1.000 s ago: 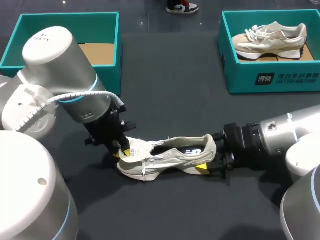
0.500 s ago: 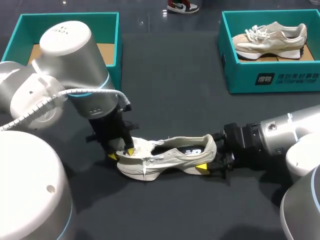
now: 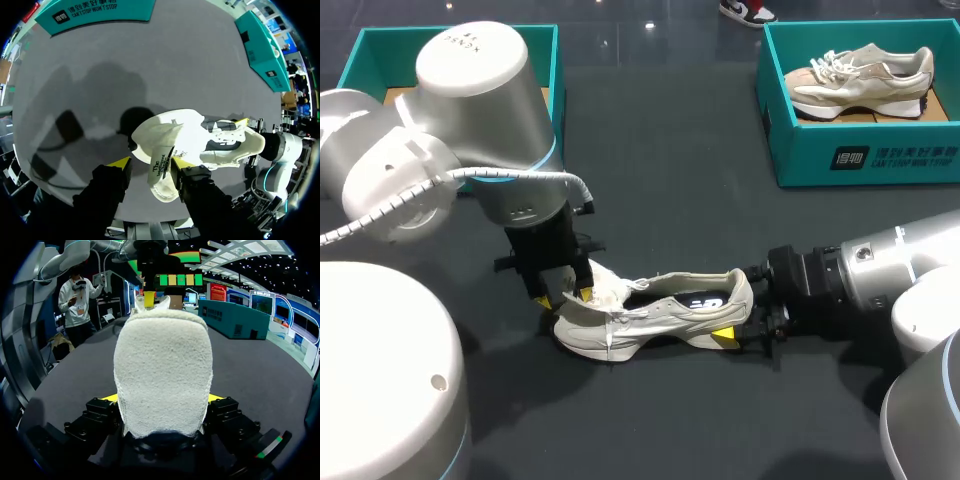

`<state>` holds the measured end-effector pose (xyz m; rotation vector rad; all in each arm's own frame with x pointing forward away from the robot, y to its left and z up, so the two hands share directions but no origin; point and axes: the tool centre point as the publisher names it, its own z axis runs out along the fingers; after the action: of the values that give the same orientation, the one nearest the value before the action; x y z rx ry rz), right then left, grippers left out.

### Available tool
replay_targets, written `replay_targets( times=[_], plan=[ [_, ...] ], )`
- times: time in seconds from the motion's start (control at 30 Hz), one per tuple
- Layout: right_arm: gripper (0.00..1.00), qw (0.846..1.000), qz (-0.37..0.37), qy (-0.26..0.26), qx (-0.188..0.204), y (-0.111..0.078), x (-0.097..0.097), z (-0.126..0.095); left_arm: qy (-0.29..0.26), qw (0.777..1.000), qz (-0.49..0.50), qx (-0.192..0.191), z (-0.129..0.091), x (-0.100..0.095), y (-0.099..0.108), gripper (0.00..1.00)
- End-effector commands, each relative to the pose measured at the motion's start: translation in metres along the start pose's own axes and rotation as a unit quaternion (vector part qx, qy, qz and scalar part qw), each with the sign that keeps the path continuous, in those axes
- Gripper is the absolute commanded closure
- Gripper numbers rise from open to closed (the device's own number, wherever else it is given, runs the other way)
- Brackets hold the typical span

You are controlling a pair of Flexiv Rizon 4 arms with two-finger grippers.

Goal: Take the shoe out of the shoebox, open the shoe tongue, remove and reinsert the insole, then place the shoe into the shoebox

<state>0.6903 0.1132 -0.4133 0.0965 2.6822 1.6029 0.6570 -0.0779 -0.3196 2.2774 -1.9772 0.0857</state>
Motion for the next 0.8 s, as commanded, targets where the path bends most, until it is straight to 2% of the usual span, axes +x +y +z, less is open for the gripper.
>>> replay_targets(
  times=[0.03, 0.3, 0.53, 0.63, 0.8],
  plan=[
    [1.00, 1.000, 0.000, -0.001, 0.001, -0.002, -0.001, 0.002, 0.009, 1.000, 0.010, 0.015, -0.024, -0.002, 0.003, 0.51],
    [1.00, 1.000, 0.000, -0.001, 0.001, -0.002, -0.001, 0.002, 0.044, 0.995, 0.080, 0.039, -0.069, 0.020, -0.001, 0.49],
    [1.00, 1.000, 0.000, -0.001, 0.001, -0.002, -0.001, 0.002, 0.070, 0.985, 0.153, 0.036, -0.089, 0.046, -0.011, 0.46],
    [1.00, 1.000, 0.000, -0.001, 0.001, -0.002, -0.001, 0.002, 0.085, 0.975, 0.205, 0.021, -0.095, 0.059, -0.013, 0.48],
    [1.00, 1.000, 0.000, -0.001, 0.001, -0.002, -0.001, 0.002, 0.107, 0.947, 0.303, -0.001, -0.104, 0.080, -0.018, 0.58]
  ],
)
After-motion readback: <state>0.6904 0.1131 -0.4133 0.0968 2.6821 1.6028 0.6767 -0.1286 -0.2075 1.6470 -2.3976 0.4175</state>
